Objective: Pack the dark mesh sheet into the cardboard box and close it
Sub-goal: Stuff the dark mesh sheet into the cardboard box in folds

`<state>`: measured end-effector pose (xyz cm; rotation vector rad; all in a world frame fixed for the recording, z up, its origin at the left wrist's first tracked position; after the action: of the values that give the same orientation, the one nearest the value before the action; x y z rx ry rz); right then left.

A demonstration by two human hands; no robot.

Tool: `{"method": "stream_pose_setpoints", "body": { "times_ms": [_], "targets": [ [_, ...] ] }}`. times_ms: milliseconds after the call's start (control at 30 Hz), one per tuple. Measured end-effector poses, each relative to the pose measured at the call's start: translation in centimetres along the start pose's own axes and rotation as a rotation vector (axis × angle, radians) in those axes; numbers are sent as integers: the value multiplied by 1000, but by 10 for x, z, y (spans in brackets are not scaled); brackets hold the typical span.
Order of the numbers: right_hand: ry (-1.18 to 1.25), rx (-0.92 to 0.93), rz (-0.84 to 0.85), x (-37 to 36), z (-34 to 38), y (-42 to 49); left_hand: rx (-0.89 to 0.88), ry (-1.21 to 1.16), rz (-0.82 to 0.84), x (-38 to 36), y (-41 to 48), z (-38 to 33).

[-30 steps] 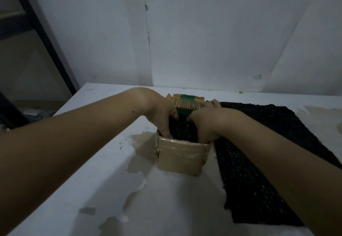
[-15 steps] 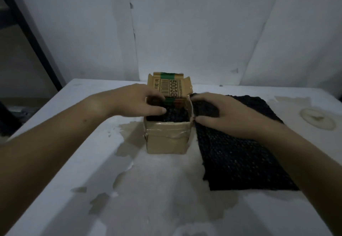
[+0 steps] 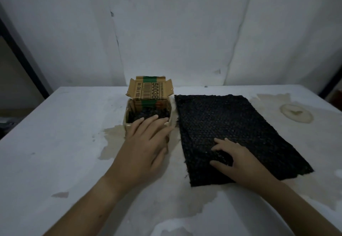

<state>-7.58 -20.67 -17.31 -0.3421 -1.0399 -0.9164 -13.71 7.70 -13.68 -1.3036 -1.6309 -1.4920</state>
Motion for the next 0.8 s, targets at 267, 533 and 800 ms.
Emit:
{"method": "stream_pose_setpoints", "body": {
  "times_ms": [267, 533, 800],
  "targets": [
    [293, 12, -509, 29, 14, 11, 15, -56, -4, -3, 1, 2],
    [849, 150, -515, 70, 77, 58, 37, -125, -5, 1, 0, 2],
    [781, 187, -226, 36, 133, 116, 282, -364, -303, 23, -5, 10]
  ]
}}
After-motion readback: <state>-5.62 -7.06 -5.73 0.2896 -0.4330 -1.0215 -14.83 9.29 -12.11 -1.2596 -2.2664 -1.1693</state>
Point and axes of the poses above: each hand's wrist, its own y-axis towards the middle knuckle, its own x-axis out of the back of the hand, z = x × y, the point moved 1 cm from there along y, towards the middle knuckle, and after that the axes turned 12 degrees about x, right-handed, at the moved point
